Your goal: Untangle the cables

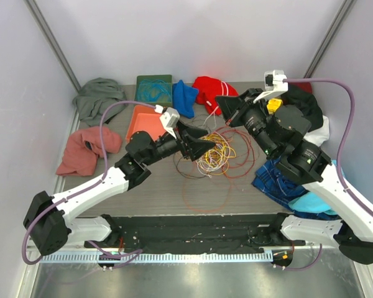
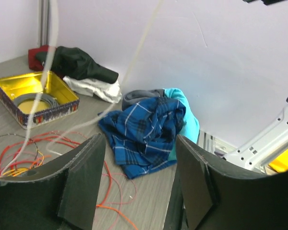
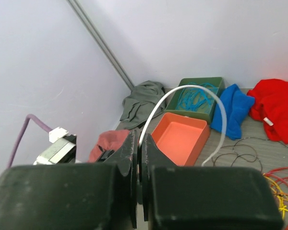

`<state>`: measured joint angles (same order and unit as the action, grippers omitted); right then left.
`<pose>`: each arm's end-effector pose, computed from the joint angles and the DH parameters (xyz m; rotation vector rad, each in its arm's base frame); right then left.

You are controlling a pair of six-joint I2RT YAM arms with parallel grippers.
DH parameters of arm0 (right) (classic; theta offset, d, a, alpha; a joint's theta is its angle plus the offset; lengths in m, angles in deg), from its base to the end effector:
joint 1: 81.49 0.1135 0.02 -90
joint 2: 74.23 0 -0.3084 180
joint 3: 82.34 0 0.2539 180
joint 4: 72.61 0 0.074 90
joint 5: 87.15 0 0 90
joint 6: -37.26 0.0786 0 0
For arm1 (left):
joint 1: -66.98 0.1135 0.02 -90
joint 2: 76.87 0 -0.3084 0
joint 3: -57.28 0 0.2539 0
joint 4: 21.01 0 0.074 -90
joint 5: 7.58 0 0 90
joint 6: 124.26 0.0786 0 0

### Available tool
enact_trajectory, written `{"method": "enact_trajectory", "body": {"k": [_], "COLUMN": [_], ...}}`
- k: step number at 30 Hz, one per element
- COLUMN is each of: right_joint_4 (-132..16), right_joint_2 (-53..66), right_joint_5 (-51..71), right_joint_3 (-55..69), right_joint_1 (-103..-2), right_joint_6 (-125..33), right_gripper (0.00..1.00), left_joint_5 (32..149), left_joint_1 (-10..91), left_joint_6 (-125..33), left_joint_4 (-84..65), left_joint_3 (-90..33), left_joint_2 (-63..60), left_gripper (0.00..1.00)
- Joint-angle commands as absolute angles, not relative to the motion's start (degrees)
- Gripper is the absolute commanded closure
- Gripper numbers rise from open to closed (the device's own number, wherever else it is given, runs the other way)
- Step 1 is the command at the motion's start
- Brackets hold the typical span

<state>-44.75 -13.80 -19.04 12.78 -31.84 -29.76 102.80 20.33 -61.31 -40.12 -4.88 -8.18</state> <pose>0.1664 0.1506 0.5437 -0.0273 1.5051 0.7524 0.1890 -0.2401 0.4041 0.5704 1.3811 -1.3008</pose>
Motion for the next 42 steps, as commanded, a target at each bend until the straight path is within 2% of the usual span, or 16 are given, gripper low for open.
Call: {"method": "enact_trajectory", "body": {"k": [1, 5, 14, 24, 27, 30, 31, 33, 34, 36, 37, 39, 40, 42], "right_joint_4": [-44.71, -44.36, -43.30, -42.60, -42.60, -42.07, -41.72, -41.89, -41.89, -42.07, -42.16, -42.33, -42.16, -41.63], "right_joint_2": [-13.67, -13.85, -14.02, -13.85, -13.93, -14.28, -14.46, -14.99, -15.25, -15.25, -15.43, -15.78, -16.04, -17.10], "right_joint_5": [-15.61, -14.29, -12.09, -9.89, -9.45, -10.07, -10.50, -11.12, -11.21, -10.86, -10.77, -11.30, -12.17, -13.58], "right_joint_3": [15.53, 16.15, 17.03, 18.08, 18.17, 18.17, 18.00, 17.38, 17.38, 16.68, 16.50, 15.89, 15.19, 14.48], "right_joint_1": [-31.74, -31.74, -31.83, -31.74, -31.74, -31.74, -31.83, -31.74, -31.74, -31.74, -31.83, -31.74, -31.83, -31.74], "right_joint_6": [-26.38, -24.97, -23.21, -22.16, -22.07, -22.59, -22.77, -23.03, -23.12, -23.04, -23.04, -23.04, -23.38, -24.00], "right_gripper": [0.99, 0.99, 0.99, 0.99, 0.99, 0.99, 0.99, 0.99, 0.99, 0.99, 0.99, 0.99, 0.85, 0.62], "left_joint_5": [99.92, 96.75, 89.19, 85.84, 88.13, 90.49, 91.11, 91.91, 92.00, 92.09, 92.09, 92.70, 93.23, 94.28], "left_joint_1": [20.05, 20.05, 19.70, 19.52, 19.61, 19.52, 19.52, 19.52, 19.52, 19.52, 19.52, 19.52, 19.52, 19.61], "left_joint_6": [-61.07, -60.28, -55.80, -52.28, -53.77, -55.35, -55.44, -55.53, -55.53, -55.53, -55.70, -55.88, -55.71, -53.88], "left_joint_4": [-48.20, -50.58, -49.18, -50.06, -51.81, -52.96, -52.87, -52.79, -52.70, -52.35, -51.30, -49.11, -43.87, -34.21], "left_joint_3": [-4.20, -3.23, -1.83, -3.23, -4.64, -5.87, -6.04, -5.96, -5.87, -5.69, -5.69, -6.57, -7.27, -12.07], "left_joint_2": [-6.30, -4.89, -5.06, 1.78, 5.56, 7.50, 7.59, 7.16, 6.89, 5.84, 5.31, 3.22, 2.42, -0.30], "left_gripper": [0.34, 0.27, 0.22, 0.21, 0.24, 0.42, 0.56, 0.69, 0.82, 0.96, 1.00, 1.00, 1.00, 1.00]}}
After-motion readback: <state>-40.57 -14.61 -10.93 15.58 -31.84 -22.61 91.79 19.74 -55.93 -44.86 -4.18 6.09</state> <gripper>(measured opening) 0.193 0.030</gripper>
